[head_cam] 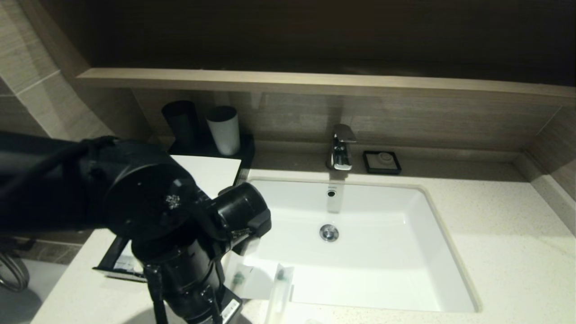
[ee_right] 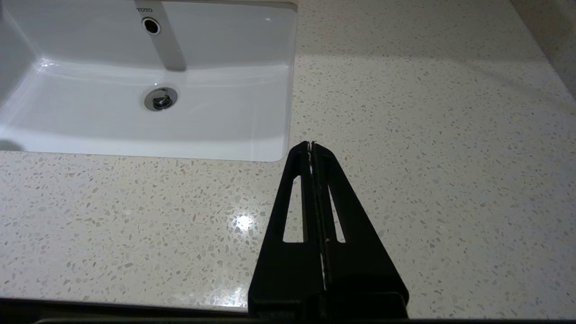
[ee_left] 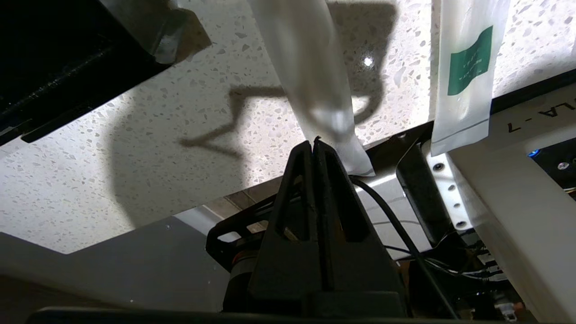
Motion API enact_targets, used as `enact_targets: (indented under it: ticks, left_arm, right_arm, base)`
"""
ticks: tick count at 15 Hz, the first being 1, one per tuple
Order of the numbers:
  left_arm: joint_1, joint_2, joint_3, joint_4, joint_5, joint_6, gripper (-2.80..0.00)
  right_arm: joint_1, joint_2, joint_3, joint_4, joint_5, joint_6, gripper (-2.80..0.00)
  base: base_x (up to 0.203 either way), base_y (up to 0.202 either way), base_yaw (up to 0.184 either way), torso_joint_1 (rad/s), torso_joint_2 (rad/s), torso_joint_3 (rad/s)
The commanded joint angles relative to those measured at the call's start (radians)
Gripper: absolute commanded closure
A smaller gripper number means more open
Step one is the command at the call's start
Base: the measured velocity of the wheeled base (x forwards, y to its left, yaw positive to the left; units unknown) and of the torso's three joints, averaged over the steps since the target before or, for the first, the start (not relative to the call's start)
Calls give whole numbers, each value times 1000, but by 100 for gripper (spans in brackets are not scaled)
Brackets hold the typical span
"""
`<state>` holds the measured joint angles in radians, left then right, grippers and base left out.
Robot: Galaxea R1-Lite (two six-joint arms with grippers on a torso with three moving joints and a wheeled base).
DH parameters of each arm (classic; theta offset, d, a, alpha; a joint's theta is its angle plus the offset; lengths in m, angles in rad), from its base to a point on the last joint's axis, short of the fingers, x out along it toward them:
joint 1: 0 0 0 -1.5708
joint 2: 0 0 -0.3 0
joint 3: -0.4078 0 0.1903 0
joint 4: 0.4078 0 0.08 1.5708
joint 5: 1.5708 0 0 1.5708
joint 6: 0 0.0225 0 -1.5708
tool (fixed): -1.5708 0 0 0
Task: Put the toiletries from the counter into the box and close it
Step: Pick up the bathroom toiletry
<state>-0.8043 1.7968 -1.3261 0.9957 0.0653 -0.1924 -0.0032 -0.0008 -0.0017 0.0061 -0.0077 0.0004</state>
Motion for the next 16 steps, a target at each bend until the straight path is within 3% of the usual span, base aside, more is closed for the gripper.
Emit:
enact_targets:
  ticks: [1,13,16]
  left_arm:
    - [-1,39,-13,23,2,1,0]
    - [-3,121,-13,24,2,11,0]
    - [-15,126,-13,69,5,25,0]
  right_arm:
    - [0,-1,0,0,0,0,0]
    - [0,-1,0,0,0,1,0]
    - [0,-1,0,0,0,1,0]
  base:
    - [0,0,0,0,0,0]
    - [0,0,0,0,0,0]
    - [0,0,0,0,0,0]
